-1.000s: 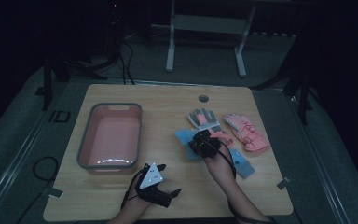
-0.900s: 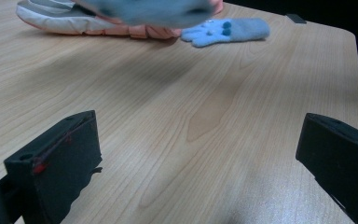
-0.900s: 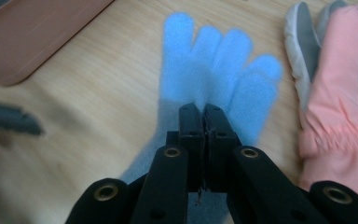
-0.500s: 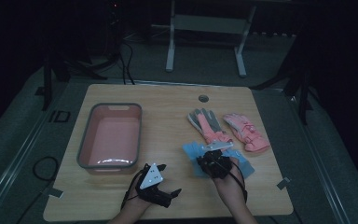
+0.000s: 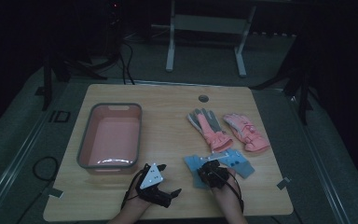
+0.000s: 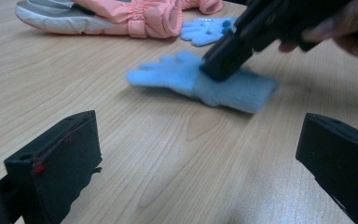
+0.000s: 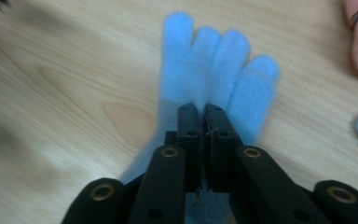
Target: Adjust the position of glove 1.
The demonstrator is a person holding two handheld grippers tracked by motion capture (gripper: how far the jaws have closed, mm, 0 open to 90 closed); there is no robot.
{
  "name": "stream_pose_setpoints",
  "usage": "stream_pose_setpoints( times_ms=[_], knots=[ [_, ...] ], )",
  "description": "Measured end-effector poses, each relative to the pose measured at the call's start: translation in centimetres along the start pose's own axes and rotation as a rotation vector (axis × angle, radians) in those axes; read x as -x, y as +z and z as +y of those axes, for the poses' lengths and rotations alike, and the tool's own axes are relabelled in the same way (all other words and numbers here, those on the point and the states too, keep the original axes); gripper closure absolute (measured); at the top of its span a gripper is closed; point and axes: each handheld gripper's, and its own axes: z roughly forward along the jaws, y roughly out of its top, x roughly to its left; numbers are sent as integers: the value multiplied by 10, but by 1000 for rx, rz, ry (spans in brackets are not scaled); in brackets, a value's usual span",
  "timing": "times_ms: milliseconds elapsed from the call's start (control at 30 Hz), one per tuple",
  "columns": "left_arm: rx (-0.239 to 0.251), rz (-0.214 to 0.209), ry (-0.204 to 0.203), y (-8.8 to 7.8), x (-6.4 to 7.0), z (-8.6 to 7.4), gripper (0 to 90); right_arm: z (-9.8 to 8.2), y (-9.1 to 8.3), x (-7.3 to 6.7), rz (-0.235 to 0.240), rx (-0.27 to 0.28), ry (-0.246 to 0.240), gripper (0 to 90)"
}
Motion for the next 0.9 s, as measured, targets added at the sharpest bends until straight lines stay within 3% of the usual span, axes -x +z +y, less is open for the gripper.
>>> stream_pose_setpoints(
  times_ms=[67, 200, 300, 467, 500, 600, 633, 667, 700, 767, 900],
  knots=[
    [0, 0, 0, 0, 0, 0, 0, -1, 3, 0, -16, -7, -9, 817],
    [0, -2, 0, 0, 0, 0, 0, -4, 8, 1, 1, -14, 6, 704],
    [1, -1, 2, 0, 0, 0, 0, -3, 7, 0, 1, -13, -9, 625],
    [1, -3, 3, 0, 0, 0, 0, -1, -2, -2, 15, 14, -41, 590],
    [1, -6, 4, 0, 0, 0, 0, 3, -11, 3, 16, 41, -90, 590],
    [1, -6, 8, 0, 0, 0, 0, 10, -25, 23, 18, 82, -157, 596],
    [1, -6, 8, 0, 0, 0, 0, 10, -25, 23, 18, 82, -157, 596],
    [1, -6, 8, 0, 0, 0, 0, 11, -29, 31, 22, 88, -172, 596],
    [0, -10, 1, 0, 0, 0, 0, 12, -38, 50, 49, 119, -185, 634],
    [1, -9, -4, 0, -1, 0, 0, 11, -44, 71, 29, 114, -204, 651],
    [1, -10, -6, 0, -1, 0, 0, 9, -48, 88, 44, 94, -195, 663]
  ],
)
